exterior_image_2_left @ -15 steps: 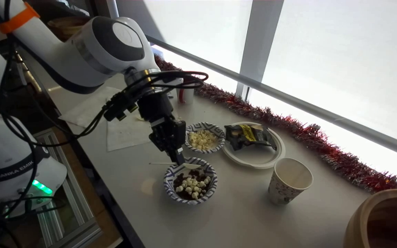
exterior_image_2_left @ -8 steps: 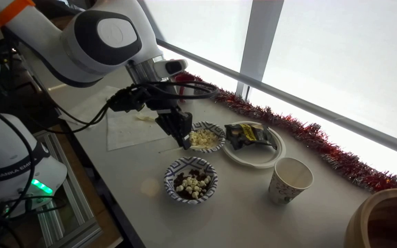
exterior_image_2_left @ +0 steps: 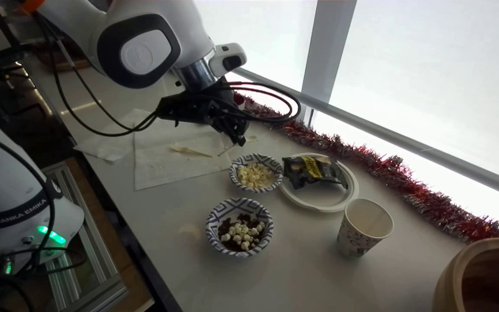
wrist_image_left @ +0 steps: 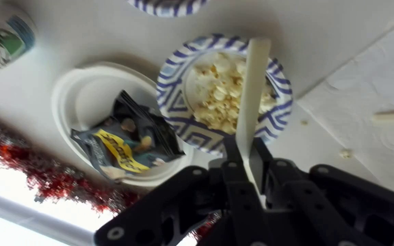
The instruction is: Move the contents from one bowl to the next
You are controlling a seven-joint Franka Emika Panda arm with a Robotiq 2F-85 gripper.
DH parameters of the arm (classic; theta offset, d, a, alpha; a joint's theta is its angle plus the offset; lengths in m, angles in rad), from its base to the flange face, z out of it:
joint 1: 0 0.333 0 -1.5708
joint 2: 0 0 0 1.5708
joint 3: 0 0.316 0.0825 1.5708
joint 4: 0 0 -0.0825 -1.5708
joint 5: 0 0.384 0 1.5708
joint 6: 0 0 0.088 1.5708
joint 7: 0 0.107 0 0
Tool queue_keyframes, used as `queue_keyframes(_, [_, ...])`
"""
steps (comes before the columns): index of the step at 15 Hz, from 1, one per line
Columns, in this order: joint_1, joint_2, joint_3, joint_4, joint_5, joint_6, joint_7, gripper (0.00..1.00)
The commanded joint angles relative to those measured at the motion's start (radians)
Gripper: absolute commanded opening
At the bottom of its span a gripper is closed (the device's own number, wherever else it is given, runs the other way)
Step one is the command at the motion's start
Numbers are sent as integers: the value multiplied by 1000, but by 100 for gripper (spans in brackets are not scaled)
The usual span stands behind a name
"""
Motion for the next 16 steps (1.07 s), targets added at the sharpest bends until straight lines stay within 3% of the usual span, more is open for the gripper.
queue_keyframes(1, [264,-146,-167,-18,166,-102,-219,3])
queue_keyframes(6, [474,-317,-326,-11,187,-329,-401,3])
queue_keyframes(7, [338,-169,-168,-8,260,-218,-377,13])
queue_keyframes(8, [447,-235,-291,-1,155,-271,-331,13])
queue_keyframes(11, [463,-284,-318,-5,155,-305,-366,13])
queue_keyframes(12, [463,-287,-318,-5,155,-307,-368,3])
queue_keyframes(16, [580,-304,-400,-5,175,-308,-484,3])
